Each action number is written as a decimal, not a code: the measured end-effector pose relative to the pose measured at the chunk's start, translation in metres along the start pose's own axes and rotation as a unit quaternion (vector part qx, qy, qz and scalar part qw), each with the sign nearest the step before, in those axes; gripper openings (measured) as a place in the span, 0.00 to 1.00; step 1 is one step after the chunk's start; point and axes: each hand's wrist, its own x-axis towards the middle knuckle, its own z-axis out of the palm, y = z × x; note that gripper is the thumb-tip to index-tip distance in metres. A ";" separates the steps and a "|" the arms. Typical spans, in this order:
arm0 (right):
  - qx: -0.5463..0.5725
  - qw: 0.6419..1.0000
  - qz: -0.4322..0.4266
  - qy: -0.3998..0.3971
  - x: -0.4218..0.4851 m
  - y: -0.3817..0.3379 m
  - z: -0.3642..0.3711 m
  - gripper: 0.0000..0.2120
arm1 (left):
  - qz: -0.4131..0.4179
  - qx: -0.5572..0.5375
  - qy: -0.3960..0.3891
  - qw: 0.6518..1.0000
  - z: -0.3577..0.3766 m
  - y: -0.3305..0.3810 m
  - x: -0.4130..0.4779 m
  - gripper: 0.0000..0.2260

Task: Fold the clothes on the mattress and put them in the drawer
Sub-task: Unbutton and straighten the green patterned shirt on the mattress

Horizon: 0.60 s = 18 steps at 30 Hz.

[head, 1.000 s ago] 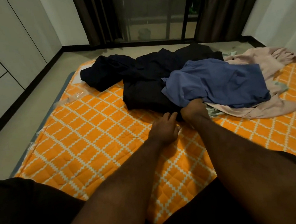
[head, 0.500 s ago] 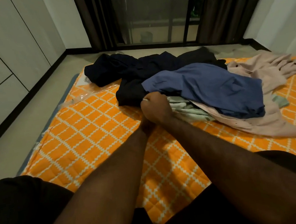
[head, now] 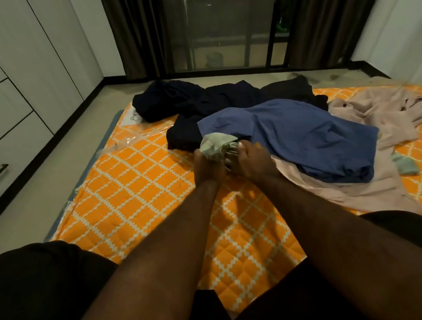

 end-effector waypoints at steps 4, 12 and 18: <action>-0.089 0.994 0.045 -0.051 0.002 0.017 -0.004 0.22 | -0.018 0.024 0.017 0.999 -0.017 0.019 -0.016 0.14; -0.143 0.983 0.037 -0.109 -0.012 0.003 0.005 0.28 | -0.100 0.036 0.094 0.990 -0.048 0.021 -0.015 0.13; -0.212 0.975 -0.022 -0.067 -0.013 0.000 0.021 0.36 | -0.107 -0.033 0.136 0.984 -0.058 0.013 -0.005 0.12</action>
